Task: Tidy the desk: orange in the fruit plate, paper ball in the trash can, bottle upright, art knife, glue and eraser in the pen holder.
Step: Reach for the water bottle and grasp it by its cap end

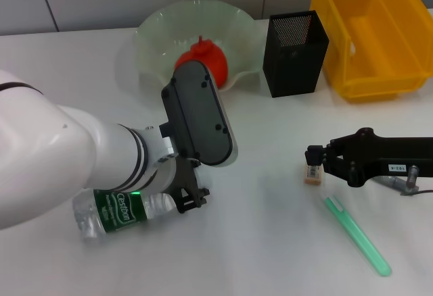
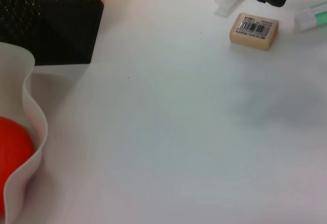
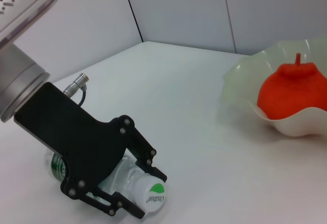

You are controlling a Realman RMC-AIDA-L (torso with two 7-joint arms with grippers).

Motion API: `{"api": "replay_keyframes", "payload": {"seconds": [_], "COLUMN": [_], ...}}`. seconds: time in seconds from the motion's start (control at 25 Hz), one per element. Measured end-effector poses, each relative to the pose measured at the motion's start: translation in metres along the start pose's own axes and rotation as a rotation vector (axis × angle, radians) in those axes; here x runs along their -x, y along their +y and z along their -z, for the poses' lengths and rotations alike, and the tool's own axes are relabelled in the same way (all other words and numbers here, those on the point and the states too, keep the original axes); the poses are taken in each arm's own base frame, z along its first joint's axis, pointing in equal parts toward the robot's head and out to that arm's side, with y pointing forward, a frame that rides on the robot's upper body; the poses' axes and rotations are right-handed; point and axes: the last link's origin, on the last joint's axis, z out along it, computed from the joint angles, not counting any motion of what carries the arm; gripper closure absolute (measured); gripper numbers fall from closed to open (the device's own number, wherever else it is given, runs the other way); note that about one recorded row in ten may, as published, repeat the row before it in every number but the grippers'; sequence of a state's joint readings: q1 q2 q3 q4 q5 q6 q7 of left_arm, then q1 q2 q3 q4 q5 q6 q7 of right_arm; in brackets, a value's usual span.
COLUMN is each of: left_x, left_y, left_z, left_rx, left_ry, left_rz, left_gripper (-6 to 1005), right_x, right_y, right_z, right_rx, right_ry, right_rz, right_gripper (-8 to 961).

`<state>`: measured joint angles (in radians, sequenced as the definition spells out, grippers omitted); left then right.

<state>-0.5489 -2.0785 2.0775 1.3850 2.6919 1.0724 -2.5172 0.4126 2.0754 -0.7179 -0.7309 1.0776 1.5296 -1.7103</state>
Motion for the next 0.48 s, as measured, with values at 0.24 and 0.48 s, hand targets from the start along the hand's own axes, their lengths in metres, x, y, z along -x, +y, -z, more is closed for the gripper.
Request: {"api": "replay_keyframes", "payload": {"seconds": [0.24, 0.48], "left_x": [-0.0005, 0.0006], "left_y": [-0.0008, -0.0089], "left_z": [0.0013, 0.0051], "left_rx": [0.005, -0.009], "left_ry": [0.009, 0.027], "left_rz": [0.015, 0.092], "left_gripper": [564, 562], "right_x": [-0.0004, -0.0010], "right_y": [0.0002, 0.0004], "right_z": [-0.0002, -0.0003], "right_rx": [0.001, 0.001], "right_ry": [0.000, 0.000], "right_rz": [-0.002, -0.004], "right_gripper": [894, 894]}}
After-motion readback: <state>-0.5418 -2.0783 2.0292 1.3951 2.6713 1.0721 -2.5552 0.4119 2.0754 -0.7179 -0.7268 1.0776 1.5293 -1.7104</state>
